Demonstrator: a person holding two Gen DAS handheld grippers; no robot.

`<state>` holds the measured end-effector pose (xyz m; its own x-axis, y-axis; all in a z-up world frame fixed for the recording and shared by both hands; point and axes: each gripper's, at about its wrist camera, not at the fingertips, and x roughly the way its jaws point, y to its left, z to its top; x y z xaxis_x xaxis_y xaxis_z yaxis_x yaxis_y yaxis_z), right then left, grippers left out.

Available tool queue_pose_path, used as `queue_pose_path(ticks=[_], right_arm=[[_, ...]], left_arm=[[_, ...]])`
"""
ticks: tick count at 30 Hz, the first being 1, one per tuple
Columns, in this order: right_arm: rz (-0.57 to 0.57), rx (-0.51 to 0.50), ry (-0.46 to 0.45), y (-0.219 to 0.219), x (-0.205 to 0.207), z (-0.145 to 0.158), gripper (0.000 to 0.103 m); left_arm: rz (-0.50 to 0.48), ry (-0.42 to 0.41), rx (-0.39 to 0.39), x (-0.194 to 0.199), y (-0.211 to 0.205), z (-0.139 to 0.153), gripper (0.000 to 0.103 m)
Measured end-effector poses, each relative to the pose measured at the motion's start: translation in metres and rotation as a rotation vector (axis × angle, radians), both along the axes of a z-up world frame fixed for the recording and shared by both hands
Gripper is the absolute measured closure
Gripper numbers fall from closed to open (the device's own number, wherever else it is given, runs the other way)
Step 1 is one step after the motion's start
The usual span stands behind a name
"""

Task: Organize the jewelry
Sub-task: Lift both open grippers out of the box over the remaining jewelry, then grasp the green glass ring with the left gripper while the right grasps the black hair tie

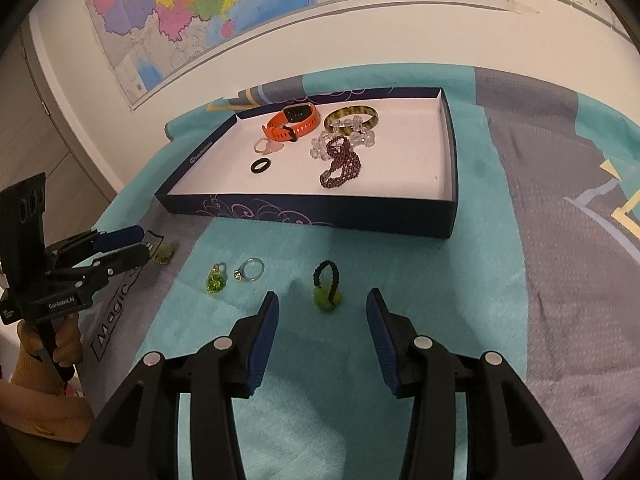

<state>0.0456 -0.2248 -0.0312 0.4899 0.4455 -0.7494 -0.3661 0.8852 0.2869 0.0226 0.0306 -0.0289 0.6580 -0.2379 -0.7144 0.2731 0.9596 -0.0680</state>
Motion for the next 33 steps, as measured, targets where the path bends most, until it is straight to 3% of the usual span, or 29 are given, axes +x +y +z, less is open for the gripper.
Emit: queue_pose_path(ticks=[21,29,33], right_arm=[[0.000,0.000,-0.014,0.006,0.000,0.000,0.059],[0.001,-0.012,-0.018,0.010,0.002,0.000,0.060],[-0.004,-0.022,-0.019,0.011,0.005,-0.001,0.063]], left_arm=[[-0.017,0.072,0.016,0.013,-0.014,-0.017,0.069],[0.008,0.075,0.006,0.015,-0.011,-0.017,0.083],[0.013,0.073,0.011,0.015,-0.011,-0.017,0.084]])
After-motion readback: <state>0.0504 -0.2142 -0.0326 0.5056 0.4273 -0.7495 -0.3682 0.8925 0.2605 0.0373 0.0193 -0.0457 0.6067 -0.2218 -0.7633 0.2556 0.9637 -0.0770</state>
